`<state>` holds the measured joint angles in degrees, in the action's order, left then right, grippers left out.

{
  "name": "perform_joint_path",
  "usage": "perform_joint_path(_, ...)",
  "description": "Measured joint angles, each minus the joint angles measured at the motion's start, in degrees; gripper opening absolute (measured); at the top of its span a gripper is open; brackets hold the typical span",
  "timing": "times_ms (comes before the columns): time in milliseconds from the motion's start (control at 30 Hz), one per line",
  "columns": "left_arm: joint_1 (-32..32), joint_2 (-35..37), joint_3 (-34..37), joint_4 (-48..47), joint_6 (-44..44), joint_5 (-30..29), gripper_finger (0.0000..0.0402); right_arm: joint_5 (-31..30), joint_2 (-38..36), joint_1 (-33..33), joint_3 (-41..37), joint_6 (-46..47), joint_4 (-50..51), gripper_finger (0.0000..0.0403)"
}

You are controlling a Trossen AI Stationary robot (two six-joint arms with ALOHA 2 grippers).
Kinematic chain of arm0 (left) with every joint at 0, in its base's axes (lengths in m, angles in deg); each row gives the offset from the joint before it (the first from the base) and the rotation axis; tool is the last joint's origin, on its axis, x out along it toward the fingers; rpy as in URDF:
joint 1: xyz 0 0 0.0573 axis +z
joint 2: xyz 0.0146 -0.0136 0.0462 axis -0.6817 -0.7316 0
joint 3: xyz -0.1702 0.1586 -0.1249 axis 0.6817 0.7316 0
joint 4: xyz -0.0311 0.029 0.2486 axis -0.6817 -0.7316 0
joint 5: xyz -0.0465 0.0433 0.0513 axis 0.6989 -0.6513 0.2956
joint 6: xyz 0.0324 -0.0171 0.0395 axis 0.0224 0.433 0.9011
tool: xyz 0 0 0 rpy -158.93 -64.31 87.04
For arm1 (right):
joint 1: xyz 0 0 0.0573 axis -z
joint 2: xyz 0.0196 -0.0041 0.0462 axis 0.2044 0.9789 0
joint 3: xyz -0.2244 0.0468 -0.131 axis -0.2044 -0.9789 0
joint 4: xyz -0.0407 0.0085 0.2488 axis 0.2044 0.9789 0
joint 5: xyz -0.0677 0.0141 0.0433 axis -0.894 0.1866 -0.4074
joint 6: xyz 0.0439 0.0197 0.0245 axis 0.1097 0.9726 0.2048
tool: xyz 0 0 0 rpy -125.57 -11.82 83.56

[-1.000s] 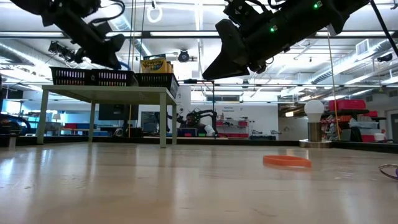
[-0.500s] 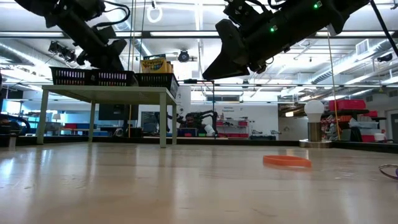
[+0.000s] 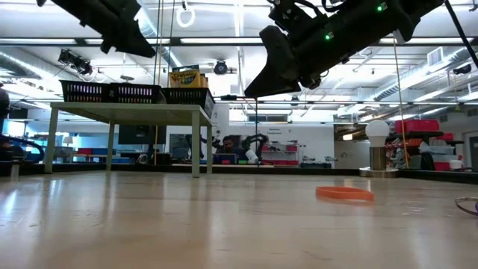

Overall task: Pick & Place Office Desk Supplies
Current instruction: Put the orange rubber band into the left black bin on the shelf

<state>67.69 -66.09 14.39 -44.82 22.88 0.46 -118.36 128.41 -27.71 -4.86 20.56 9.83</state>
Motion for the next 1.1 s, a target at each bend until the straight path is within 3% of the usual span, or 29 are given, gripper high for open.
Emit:
perform_joint_path(133, -10.0, 0.9, 6.2, 11.5, 3.5, -4.4, 0.0018, 0.0, 0.0, 0.0, 0.0, -0.4, 0.0, 0.0048)
perform_joint_path(233, -16.2, 0.9, 13.9, 27.1, 9.0, 0.2, 0.0008, 0.0, 0.0, -0.5, 0.0, -1.8, 0.6, 0.0047)
perform_joint_path(367, -22.2, -1.4, 24.4, 51.5, 12.7, 10.6, 0.0007, 0.0, 0.0, -2.4, 0.0, -2.8, 0.7, 0.0037)
perform_joint_path(467, -25.3, -4.0, 30.7, 63.7, 12.4, 12.0, 0.0007, 0.2, -0.6, -4.3, 0.0, -2.9, 2.1, 0.0020)
perform_joint_path(633, -27.5, -8.7, 34.7, 68.6, 11.1, 10.8, 0.0007, 0.5, -1.3, -7.0, 0.0, 2.6, 10.3, 0.0006)
perform_joint_path(833, -27.8, -18.0, 34.9, 74.5, 11.2, 9.5, 0.0016, 9.3, -1.3, -7.9, 0.0, 18.2, 23.1, 0.0017)
perform_joint_path(967, -27.7, -24.4, 34.9, 82.2, 11.1, 5.5, 0.0013, 10.5, -1.3, -10.3, 0.0, 24.1, 27.0, 0.0024)
perform_joint_path(1100, -27.8, -30.2, 34.9, 87.7, 9.7, 11.8, 0.0005, 13.5, -1.3, -13.2, 0.0, 27.8, 27.0, 0.0049)
